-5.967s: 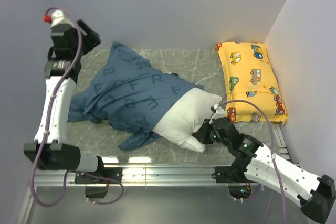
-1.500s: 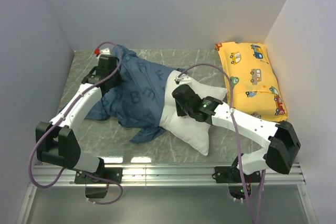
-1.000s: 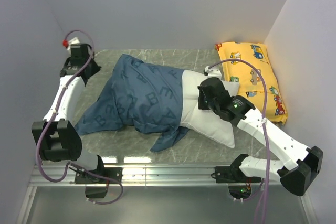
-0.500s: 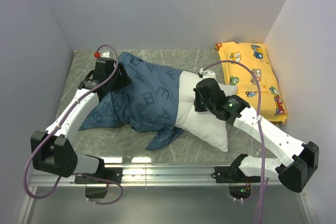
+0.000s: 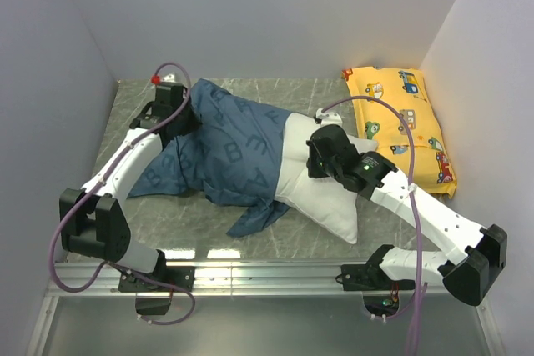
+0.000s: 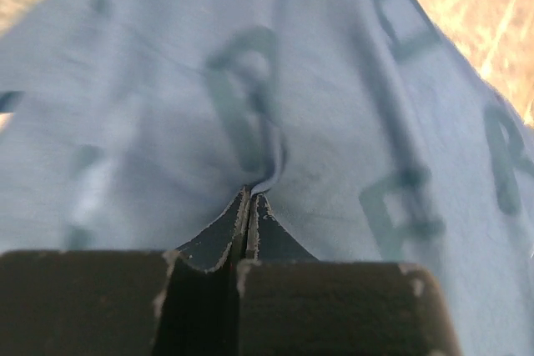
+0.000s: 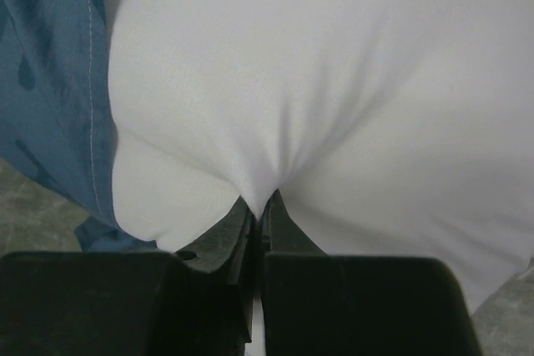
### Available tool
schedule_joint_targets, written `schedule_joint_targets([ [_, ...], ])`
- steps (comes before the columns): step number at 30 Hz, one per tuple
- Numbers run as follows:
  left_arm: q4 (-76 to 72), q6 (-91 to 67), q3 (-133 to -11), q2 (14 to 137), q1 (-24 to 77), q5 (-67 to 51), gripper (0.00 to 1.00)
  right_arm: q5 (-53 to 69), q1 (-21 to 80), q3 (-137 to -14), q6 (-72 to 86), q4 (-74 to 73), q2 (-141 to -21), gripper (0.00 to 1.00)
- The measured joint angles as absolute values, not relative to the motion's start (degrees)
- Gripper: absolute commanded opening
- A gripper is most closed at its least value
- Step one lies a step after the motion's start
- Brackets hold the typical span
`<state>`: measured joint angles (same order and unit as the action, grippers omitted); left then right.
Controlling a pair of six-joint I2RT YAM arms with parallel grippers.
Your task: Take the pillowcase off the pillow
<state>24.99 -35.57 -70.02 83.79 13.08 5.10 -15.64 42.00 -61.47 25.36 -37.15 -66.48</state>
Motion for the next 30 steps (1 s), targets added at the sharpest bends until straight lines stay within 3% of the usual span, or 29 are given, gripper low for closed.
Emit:
schedule_joint_targets([
  [8,28.36,-36.34,-80.18,87.26,-3.79,4.62,0.0,-15.18,42.13,-61.63,26.09,-36.75,-63.22,0.0],
  [21,31.03,-36.4,-88.31,98.45,-2.94,3.88,0.0,-12.45,43.4,-61.58,27.27,-36.34,-60.58,0.0],
  [24,29.58,-35.31,-88.31,98.74,-0.51,5.3,0.0,-15.14,47.33,-61.82,26.39,-37.89,-63.09,0.28],
  [25,29.17,-35.07,-88.36,98.74,0.25,5.87,0.0,-15.79,48.36,-61.95,26.04,-38.26,-63.72,0.52],
  [26,28.91,-34.87,-88.4,98.74,0.75,6.15,0.0,-16.93,50.09,-62.19,25.67,-38.72,-64.27,0.6],
  [30,28.47,-33.98,-88.97,99.2,2.33,7.16,0.0,-22.2,58.35,-64.69,21.56,-39.44,-64.77,0.77],
])
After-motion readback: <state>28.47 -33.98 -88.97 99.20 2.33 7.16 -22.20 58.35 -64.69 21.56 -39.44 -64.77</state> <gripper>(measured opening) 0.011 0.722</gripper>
